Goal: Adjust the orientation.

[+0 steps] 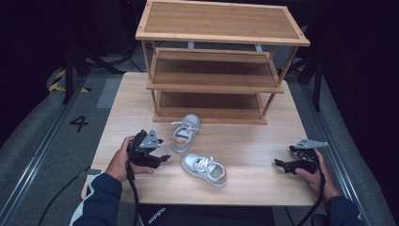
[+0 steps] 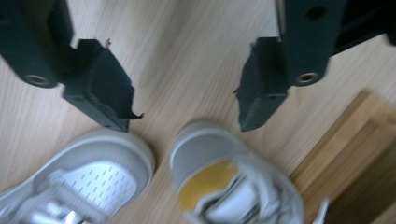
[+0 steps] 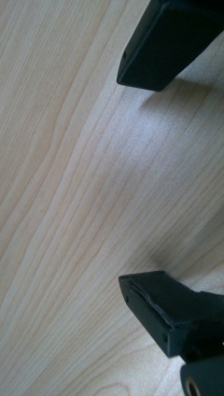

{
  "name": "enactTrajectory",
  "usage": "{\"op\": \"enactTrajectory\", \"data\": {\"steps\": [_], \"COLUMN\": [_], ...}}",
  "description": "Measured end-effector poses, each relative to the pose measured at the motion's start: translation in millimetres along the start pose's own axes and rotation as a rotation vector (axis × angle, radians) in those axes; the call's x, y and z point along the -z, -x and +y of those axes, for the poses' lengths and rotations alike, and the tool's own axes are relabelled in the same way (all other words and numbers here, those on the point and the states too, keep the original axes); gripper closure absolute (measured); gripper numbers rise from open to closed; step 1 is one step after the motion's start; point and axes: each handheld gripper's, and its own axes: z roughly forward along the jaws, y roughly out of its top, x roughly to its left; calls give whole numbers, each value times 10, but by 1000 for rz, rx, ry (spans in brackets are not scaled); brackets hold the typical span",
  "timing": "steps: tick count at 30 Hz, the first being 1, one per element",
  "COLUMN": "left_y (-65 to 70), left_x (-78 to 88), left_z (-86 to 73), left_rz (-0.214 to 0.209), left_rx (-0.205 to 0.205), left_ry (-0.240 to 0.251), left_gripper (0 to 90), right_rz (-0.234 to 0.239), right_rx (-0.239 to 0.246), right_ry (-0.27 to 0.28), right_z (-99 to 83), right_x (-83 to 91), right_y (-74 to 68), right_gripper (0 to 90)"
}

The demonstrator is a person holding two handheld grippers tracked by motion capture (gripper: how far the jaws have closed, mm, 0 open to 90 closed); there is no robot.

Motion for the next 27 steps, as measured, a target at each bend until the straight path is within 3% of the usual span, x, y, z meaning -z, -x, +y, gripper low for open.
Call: {"op": "enactTrajectory", "data": {"steps": [2, 3, 4, 10, 16, 17, 19, 20, 22, 25, 26, 27], "left_y": [-4, -25, -25, -13, -63, -74, -93, -100, -111, -134, -160, -160], "left_x": [-30, -67, -67, -237, -278, -288, -285, -285, -324, -381, -447, -447], "left_z": [112, 210, 210, 441, 485, 511, 528, 535, 564, 561, 563, 563], "left_rz": [-15, -19, -19, -53, -64, -50, -51, -72, -66, -83, -100, -100], "left_rx": [1, -22, -22, -97, -114, -91, -94, -88, -119, -110, -121, -121], "left_ry": [23, 32, 32, -15, -12, 17, 23, 37, 4, -7, -42, -42], "left_gripper": [420, 433, 436, 504, 550, 514, 501, 501, 513, 527, 532, 541], "right_rz": [0, 0, 0, 2, 2, 2, 2, 2, 2, 2, 2, 2], "right_rx": [-1, 0, 0, 6, 6, 6, 6, 6, 6, 6, 6, 6], "right_ry": [0, 0, 0, 1, 1, 1, 1, 1, 1, 1, 1, 1], "right_z": [0, 0, 0, -5, -5, -5, -5, -5, -5, -5, -5, -5], "right_x": [0, 0, 0, 4, 4, 4, 4, 4, 4, 4, 4, 4], "right_y": [0, 0, 0, 3, 2, 3, 2, 2, 2, 2, 2, 2], "right_gripper": [51, 51, 51, 51, 51, 51, 51, 51, 51, 51, 52, 52]}}
